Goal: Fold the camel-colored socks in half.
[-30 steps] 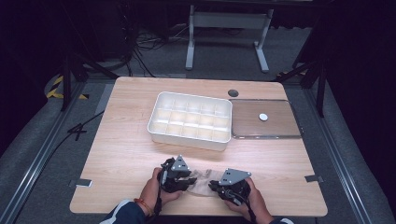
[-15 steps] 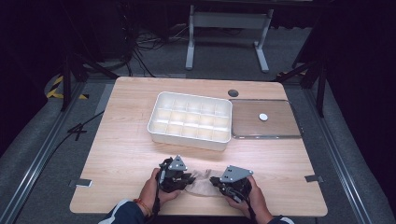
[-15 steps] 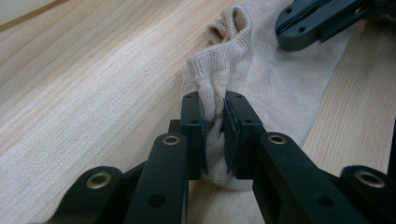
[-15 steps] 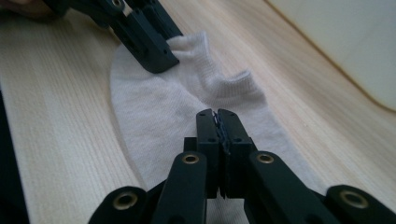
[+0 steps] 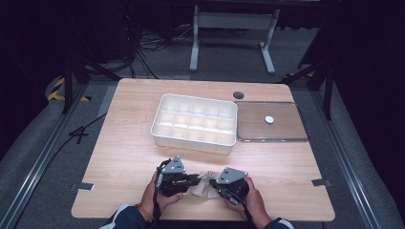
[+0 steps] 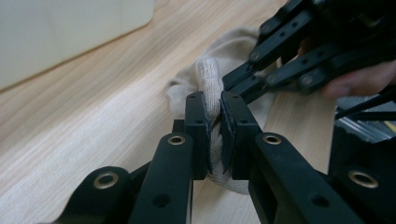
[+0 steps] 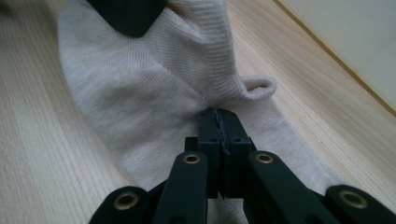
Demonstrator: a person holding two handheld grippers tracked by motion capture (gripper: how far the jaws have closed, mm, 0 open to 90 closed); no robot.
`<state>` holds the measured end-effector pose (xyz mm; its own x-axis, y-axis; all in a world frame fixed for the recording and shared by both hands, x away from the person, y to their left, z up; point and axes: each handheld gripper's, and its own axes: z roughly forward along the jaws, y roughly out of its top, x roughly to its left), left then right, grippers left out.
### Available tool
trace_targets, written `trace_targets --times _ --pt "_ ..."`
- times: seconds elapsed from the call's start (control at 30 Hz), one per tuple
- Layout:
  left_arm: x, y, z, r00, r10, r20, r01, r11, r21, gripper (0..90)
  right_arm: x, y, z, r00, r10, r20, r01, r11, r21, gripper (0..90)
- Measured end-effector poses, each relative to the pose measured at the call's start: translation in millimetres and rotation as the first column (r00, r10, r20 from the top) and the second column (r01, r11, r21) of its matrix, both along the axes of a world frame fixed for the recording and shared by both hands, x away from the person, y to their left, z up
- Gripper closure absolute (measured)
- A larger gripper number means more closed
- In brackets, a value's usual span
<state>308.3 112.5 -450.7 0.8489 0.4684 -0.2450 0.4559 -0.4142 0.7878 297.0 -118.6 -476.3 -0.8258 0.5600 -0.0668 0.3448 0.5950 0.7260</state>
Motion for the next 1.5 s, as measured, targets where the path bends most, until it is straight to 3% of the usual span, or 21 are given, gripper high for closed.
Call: trace_targets --times 0.13,0.6,0.77,0.93,1.0,1.13,1.2,1.27,1.43,1.5 --pt "0.2 -2.4 0.2 0.9997 -0.022 0.004 0.022 0.9997 0.001 82.8 1.9 5.0 0.2 0.9999 -0.008 -0.009 0.008 1.0 0.006 89.3" --pt "3.3 0.0 3.8 0.9999 -0.001 0.017 0.001 0.9999 -0.012 83.8 6.6 14.9 -1.9 0.9994 -0.005 -0.035 0.007 0.999 0.051 88.9" --pt "3.6 1.2 2.8 0.9998 -0.002 0.019 0.002 1.0 0.004 83.9 6.6 12.7 0.3 0.9996 -0.005 -0.029 0.007 0.999 0.046 75.8" --pt "6.0 4.1 1.4 1.0 0.005 0.006 -0.005 0.9999 -0.01 84.0 8.9 4.5 4.2 0.9991 -0.016 -0.039 0.018 0.999 0.049 76.9" --pt "5.7 1.3 0.5 0.9999 0.011 0.008 -0.011 0.9999 -0.008 84.1 9.9 6.0 -0.1 0.9981 -0.023 -0.056 0.026 0.998 0.055 77.9" --pt "5.5 -7.9 1.5 0.9998 -0.005 0.018 0.005 1.0 -0.006 84.1 9.1 10.9 -1.3 0.9991 -0.013 -0.04 0.016 0.998 0.054 78.1" --pt "5.7 -13.2 0.6 0.9996 -0.007 0.025 0.007 1.0 0.006 84.1 8.9 11.6 -1.4 0.9992 -0.005 -0.04 0.007 0.998 0.057 73.7" --pt "5.2 -14.5 0.5 0.9996 0.0 0.029 -0.001 0.9999 0.014 84.1 9.6 8.4 1.6 0.9995 -0.001 -0.032 0.003 0.999 0.05 65.9" --pt "7.6 -8.9 1.8 0.9995 0.018 0.028 -0.018 0.9998 0.002 84.1 9.6 -21.0 23.0 0.9999 -0.007 -0.015 0.008 0.995 0.098 64.9" --pt "7.9 -8.9 1.3 0.9996 0.016 0.023 -0.016 0.9998 0.007 84.1 8.4 -35.6 29.1 0.9993 -0.034 -0.013 0.035 0.996 0.079 63.1"
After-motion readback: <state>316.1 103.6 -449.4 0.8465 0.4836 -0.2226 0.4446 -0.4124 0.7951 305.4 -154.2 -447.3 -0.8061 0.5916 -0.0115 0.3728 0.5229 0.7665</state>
